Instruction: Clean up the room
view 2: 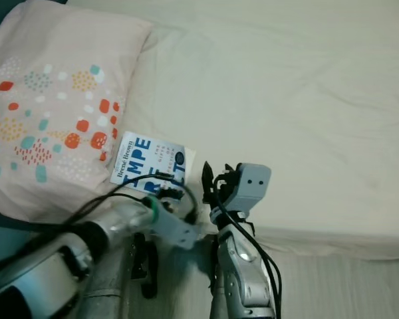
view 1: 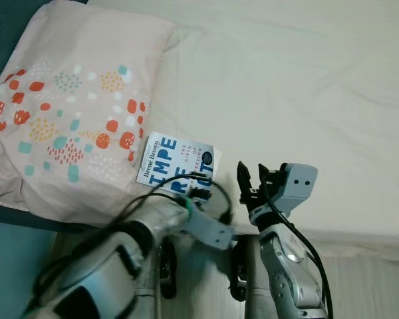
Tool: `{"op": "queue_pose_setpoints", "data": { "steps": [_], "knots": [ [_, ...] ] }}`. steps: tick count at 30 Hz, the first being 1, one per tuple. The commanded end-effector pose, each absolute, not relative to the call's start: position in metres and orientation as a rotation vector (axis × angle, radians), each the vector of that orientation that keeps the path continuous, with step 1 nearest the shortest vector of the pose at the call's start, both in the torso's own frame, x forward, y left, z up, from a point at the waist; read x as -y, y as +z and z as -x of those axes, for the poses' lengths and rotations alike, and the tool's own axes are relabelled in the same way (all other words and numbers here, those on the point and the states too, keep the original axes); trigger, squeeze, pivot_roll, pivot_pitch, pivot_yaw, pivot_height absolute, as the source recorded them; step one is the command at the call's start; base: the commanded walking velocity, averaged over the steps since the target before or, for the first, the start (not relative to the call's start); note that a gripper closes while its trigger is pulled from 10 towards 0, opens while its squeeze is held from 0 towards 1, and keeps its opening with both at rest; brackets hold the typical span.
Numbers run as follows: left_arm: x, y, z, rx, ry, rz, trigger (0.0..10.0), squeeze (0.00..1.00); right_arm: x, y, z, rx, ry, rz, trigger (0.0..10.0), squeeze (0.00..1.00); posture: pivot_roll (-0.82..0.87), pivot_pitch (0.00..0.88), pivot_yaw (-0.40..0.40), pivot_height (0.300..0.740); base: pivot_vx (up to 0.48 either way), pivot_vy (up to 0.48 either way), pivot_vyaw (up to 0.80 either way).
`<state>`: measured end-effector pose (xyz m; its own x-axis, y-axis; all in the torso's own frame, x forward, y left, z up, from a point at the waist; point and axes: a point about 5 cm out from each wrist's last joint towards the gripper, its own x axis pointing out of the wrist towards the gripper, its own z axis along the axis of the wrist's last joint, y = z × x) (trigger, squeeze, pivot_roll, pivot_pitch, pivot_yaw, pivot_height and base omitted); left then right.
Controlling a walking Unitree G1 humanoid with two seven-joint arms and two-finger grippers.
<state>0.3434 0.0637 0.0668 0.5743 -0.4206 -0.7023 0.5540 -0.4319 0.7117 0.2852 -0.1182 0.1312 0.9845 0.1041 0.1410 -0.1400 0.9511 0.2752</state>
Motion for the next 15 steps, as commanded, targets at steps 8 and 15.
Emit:
{"op": "queue_pose_setpoints", "data": {
  "steps": [8, 15],
  "knots": [
    [-0.065, 0.055, -0.337, -0.230, -1.163, -1.715, 10.0, 0.00, 0.106, 0.123, -0.282, 0.087, 0.139, -0.334, 10.0, 0.00, -0.01, 0.363, 0.175, 0.630, 0.000, 0.000, 0.00],
    [-0.040, 0.051, -0.331, -0.178, -1.129, -1.742, 10.0, 0.00, 0.109, 0.122, -0.276, 0.081, 0.128, -0.326, 10.0, 0.00, -0.04, 0.385, 0.183, 0.630, 0.000, 0.000, 0.00]
  ]
}}
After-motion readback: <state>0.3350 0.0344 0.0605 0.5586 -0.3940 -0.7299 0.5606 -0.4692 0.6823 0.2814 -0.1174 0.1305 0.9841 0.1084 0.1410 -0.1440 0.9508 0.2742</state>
